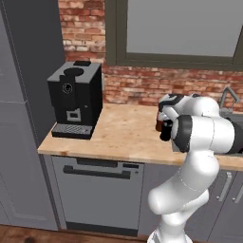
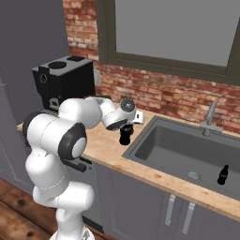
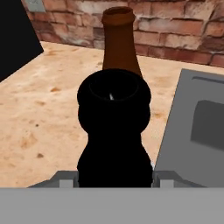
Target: Place the large bottle from the dining counter next to the other large bottle outside the sink, and place the small bottle from the dining counter next to the other small bottle inside the sink.
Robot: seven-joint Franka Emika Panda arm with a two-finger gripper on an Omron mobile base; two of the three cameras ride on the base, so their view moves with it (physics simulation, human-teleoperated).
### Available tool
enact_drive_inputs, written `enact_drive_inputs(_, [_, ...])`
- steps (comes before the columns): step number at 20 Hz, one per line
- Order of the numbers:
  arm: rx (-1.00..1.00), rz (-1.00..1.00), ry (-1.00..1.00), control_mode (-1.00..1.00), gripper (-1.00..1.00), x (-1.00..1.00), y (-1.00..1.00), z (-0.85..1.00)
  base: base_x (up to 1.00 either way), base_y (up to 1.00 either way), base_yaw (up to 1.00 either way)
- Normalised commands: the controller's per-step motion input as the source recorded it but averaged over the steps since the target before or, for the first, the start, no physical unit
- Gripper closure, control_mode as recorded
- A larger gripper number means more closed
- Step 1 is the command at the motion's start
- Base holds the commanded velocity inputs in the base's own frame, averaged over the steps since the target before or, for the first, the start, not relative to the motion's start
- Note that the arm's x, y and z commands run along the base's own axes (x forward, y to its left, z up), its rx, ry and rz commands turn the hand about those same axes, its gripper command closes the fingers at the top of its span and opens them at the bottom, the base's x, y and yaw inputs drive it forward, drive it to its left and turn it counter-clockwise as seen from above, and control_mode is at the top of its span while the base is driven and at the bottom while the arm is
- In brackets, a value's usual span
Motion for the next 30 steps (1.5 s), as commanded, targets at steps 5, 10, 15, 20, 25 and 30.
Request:
enact_drive_inputs(5, [0.0,0.05,0.0,-1.0,1.0,0.16,-0.13,-0.23,0.0,0.0,0.0])
enact_drive_inputs(10, [0.0,0.05,0.0,-1.0,1.0,0.23,-0.12,-0.19,0.0,0.0,0.0])
enact_drive_inputs(15, [0.0,0.05,0.0,-1.0,1.0,0.16,-0.02,-0.26,0.0,0.0,0.0])
enact_drive_inputs(20, [0.0,0.04,0.0,-1.0,1.0,0.0,0.0,-0.26,0.0,0.0,0.0])
enact_drive_inputs(25, [0.0,0.04,0.0,-1.0,1.0,-0.09,0.0,-0.18,0.0,0.0,0.0])
enact_drive_inputs(30, [0.0,0.04,0.0,-1.0,1.0,-0.14,0.0,-0.15,0.0,0.0,0.0])
